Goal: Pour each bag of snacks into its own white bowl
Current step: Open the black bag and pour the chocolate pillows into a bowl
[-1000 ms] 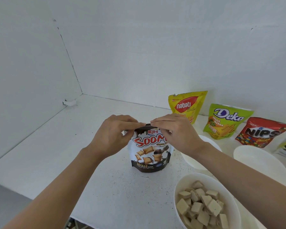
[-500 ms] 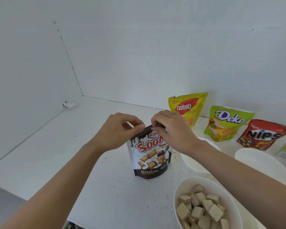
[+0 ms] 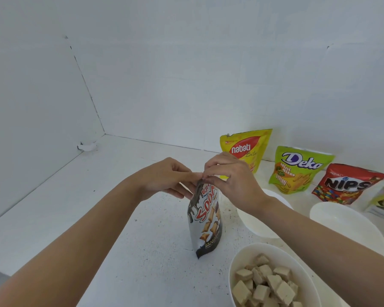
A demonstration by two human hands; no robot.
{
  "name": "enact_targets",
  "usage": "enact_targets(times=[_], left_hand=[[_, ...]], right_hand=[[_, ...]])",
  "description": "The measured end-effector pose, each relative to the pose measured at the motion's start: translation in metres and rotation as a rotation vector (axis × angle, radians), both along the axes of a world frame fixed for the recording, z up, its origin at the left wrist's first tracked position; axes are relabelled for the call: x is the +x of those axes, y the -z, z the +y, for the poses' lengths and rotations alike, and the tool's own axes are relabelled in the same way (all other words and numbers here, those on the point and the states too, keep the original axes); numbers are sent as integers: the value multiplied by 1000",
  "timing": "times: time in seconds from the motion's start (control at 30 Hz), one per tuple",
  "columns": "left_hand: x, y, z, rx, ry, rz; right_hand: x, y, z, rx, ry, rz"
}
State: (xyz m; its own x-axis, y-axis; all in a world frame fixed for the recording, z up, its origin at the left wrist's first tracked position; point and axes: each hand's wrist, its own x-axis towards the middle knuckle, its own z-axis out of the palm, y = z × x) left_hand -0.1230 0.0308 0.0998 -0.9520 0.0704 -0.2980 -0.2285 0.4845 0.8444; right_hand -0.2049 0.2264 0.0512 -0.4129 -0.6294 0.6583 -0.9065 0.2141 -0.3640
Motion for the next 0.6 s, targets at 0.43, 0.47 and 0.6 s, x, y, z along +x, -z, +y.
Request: enact_targets(times=[0.43,0.47,0.6], left_hand=[[-2,-2,14,49,10,-93],[-2,-2,17,-6,15,-67],[-2,-6,26,-163,41,11]], right_hand=[[-4,-13,8,125,-125,-16],[-4,-13,8,139,-139,-10],[-5,-16,11,208,-168,5]])
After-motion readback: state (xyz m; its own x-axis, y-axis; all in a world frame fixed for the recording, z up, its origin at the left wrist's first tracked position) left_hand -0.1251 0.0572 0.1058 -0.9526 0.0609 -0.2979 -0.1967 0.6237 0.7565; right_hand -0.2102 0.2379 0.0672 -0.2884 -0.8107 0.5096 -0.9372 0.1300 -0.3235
